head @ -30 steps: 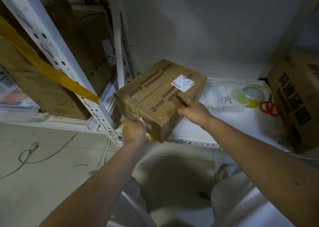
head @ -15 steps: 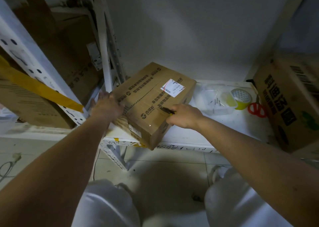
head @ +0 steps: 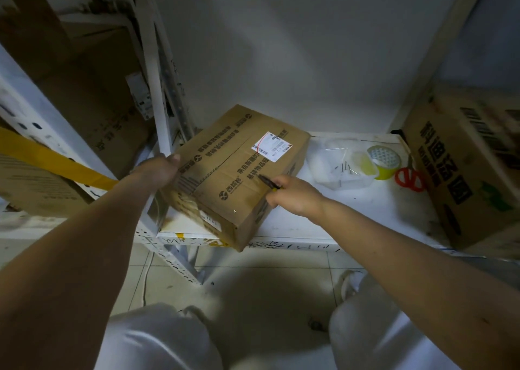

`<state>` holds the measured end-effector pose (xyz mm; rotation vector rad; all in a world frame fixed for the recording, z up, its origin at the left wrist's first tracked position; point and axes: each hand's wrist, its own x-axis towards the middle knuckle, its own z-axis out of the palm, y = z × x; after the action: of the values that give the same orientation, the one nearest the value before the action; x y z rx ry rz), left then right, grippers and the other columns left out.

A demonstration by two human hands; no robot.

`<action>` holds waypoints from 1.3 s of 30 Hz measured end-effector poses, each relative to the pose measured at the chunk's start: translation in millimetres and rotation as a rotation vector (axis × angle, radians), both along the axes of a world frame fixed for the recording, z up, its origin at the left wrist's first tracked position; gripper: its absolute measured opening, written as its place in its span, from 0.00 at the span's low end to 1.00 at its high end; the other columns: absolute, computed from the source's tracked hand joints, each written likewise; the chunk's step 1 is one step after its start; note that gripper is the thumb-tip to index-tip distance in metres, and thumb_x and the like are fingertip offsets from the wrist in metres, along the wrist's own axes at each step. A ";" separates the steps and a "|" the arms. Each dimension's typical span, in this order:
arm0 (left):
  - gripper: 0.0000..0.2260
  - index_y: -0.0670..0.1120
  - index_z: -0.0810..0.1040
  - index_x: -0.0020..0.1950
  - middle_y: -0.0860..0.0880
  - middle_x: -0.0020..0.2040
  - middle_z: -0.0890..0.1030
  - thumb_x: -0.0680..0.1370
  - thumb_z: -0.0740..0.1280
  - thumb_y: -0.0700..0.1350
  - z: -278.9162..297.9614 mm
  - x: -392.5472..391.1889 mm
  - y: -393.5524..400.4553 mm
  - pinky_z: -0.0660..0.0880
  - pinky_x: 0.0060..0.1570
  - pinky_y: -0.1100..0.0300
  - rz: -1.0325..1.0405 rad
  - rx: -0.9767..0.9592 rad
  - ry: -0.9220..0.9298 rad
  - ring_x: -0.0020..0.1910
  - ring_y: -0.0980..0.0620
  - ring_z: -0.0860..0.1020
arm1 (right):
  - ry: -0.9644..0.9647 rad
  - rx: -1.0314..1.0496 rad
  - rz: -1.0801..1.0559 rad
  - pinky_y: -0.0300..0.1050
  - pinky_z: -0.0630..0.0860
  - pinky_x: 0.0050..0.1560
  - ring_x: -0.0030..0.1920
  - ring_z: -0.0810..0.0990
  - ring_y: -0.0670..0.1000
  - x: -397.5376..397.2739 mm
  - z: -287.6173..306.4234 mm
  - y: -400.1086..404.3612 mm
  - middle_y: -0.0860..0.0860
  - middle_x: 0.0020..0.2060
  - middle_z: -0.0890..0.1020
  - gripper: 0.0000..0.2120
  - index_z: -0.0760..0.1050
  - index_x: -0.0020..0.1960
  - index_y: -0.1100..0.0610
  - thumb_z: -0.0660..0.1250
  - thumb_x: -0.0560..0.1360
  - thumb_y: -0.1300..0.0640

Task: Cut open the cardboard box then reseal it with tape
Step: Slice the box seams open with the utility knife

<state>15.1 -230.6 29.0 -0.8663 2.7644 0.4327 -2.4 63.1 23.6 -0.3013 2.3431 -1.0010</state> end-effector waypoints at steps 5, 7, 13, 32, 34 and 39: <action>0.24 0.34 0.70 0.67 0.33 0.62 0.75 0.84 0.50 0.52 7.9 9.8 11.1 0.70 0.58 0.47 0.068 -0.036 0.073 0.61 0.34 0.73 | -0.014 -0.064 -0.102 0.51 0.76 0.57 0.53 0.77 0.50 -7.2 -1.8 1.0 0.48 0.51 0.80 0.27 0.76 0.56 0.46 0.65 0.56 0.50; 0.22 0.36 0.67 0.69 0.33 0.62 0.75 0.84 0.47 0.50 9.9 17.1 17.9 0.73 0.57 0.48 0.034 -0.071 0.096 0.60 0.34 0.74 | 0.006 -0.078 -0.145 0.48 0.76 0.55 0.52 0.77 0.49 -12.2 0.0 5.1 0.47 0.52 0.80 0.31 0.75 0.60 0.46 0.65 0.56 0.51; 0.29 0.38 0.77 0.54 0.39 0.48 0.81 0.83 0.47 0.59 5.3 38.1 65.8 0.74 0.52 0.51 -0.116 -0.090 0.052 0.50 0.40 0.79 | 0.011 -0.131 -0.197 0.51 0.75 0.58 0.53 0.78 0.52 -30.2 5.5 26.2 0.50 0.50 0.80 0.18 0.75 0.57 0.51 0.65 0.67 0.58; 0.31 0.54 0.46 0.79 0.50 0.80 0.43 0.80 0.50 0.64 10.6 45.4 188.5 0.45 0.74 0.37 -0.657 -0.167 -0.094 0.79 0.45 0.42 | -0.196 -0.267 -0.420 0.40 0.66 0.34 0.33 0.66 0.48 -10.6 24.0 90.2 0.51 0.35 0.69 0.02 0.74 0.39 0.59 0.65 0.68 0.60; 0.31 0.55 0.43 0.79 0.49 0.80 0.40 0.81 0.51 0.62 1.9 44.1 202.3 0.44 0.74 0.36 -0.638 -0.107 -0.136 0.78 0.44 0.39 | -0.087 -0.046 -0.319 0.40 0.68 0.37 0.37 0.70 0.49 4.0 26.9 97.0 0.51 0.37 0.71 0.08 0.74 0.46 0.60 0.66 0.70 0.57; 0.26 0.58 0.42 0.79 0.49 0.79 0.38 0.83 0.50 0.55 -7.0 44.1 209.9 0.44 0.73 0.34 -0.557 -0.036 -0.104 0.78 0.43 0.38 | 0.358 0.650 0.037 0.45 0.67 0.42 0.44 0.72 0.55 42.9 31.1 98.6 0.52 0.43 0.73 0.18 0.67 0.57 0.56 0.62 0.72 0.46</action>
<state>59.2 -20.7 22.0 -0.0961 2.7590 0.2256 40.5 161.6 54.7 -0.2753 2.8157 -0.1302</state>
